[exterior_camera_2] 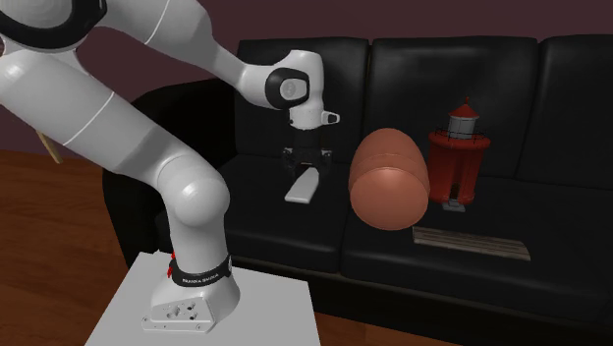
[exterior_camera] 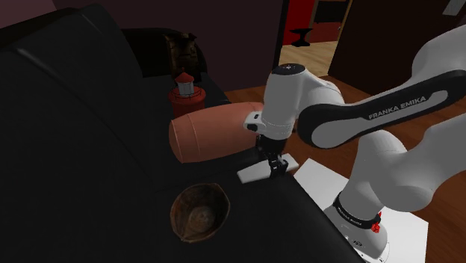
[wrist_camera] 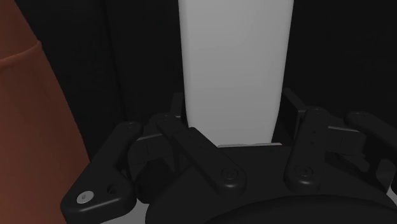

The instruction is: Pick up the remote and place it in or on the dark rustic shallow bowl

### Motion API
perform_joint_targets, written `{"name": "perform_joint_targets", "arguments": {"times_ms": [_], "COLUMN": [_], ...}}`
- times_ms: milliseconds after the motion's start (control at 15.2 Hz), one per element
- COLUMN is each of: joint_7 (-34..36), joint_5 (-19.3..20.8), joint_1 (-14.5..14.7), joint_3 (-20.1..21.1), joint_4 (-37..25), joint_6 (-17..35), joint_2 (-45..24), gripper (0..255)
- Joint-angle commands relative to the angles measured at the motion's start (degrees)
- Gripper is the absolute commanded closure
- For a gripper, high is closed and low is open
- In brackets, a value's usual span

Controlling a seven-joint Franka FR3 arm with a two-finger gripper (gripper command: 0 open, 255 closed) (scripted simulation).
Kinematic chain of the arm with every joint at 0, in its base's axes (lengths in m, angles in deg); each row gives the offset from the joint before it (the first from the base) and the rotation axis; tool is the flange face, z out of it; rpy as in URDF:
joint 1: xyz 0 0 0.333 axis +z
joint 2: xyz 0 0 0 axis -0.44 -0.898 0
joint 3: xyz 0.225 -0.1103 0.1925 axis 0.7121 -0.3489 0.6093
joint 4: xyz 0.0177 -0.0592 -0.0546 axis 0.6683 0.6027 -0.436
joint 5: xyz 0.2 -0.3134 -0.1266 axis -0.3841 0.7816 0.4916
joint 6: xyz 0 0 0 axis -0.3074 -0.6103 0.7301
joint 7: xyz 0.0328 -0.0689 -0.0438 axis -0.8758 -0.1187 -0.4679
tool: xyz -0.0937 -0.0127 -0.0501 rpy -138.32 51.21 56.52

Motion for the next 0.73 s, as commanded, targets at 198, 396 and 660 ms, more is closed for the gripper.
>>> {"name": "perform_joint_targets", "arguments": {"times_ms": [198,396,660], "joint_7": [-0.09,-0.15,-0.21], "joint_5": [0.11,0.19,0.3], "joint_1": [-0.03,-0.05,-0.1], "joint_3": [-0.21,-0.34,-0.49], "joint_4": [-2.89,-4.75,-7.38], "joint_6": [-4.7,-7.41,-10.87], "joint_2": [1.79,2.63,3.47], "gripper": [255,255,255]}}
